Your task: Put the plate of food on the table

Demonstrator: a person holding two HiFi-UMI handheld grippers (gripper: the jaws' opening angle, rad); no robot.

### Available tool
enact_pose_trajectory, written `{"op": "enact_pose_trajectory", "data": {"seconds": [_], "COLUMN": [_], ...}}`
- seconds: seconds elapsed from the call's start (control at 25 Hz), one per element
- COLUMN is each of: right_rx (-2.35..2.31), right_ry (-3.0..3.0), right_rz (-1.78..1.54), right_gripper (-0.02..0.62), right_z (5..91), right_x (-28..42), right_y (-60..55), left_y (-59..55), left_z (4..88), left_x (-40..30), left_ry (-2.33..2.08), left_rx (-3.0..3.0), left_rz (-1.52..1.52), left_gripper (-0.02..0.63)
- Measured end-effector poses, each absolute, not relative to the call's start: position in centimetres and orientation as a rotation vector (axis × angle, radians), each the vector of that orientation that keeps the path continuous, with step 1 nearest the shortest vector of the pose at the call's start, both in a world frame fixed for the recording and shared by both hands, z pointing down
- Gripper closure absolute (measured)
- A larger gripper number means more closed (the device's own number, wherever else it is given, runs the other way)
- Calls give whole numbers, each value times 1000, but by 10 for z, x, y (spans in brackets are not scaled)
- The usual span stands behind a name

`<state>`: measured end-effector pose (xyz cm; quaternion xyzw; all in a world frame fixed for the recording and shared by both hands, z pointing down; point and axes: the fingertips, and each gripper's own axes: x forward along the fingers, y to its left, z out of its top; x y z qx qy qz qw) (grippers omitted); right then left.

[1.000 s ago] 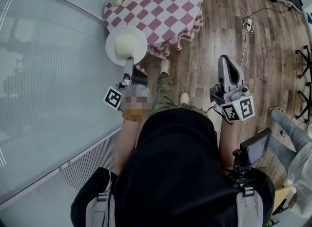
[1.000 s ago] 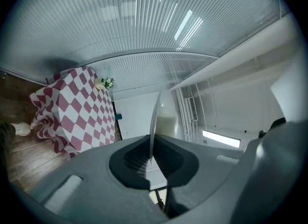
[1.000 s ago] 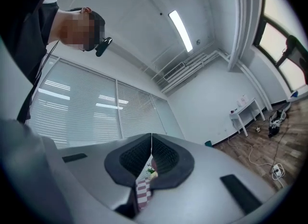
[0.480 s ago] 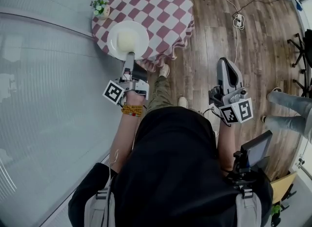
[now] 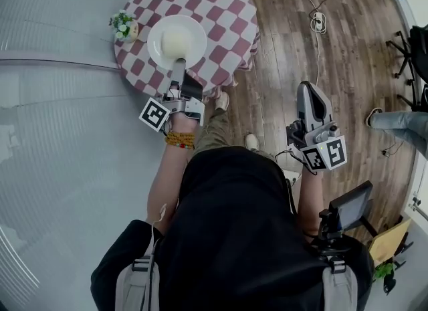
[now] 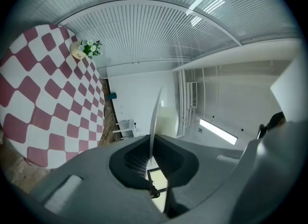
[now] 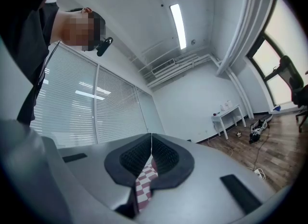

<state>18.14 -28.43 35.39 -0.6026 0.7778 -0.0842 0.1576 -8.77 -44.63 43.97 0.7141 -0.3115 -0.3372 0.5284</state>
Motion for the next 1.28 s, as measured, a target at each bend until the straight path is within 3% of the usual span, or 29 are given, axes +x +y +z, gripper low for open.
{"op": "enact_pose_trajectory", "data": {"seconds": [0.72,1.28], "right_rx": [-1972,-2152], "right_ry": [2149,2009], "right_rz": [-203,-251], "right_gripper": [584,584], "right_z": [349,358], "right_x": [161,158], "right_y": [-341,-356], "left_y": [-574,-624], "left_z": [451,511], "left_x": [-38,-1], "left_ry": [-530,-486], "left_rx": [1729,1703], "left_rz": [-720,-547], "left_gripper": [591,591]}}
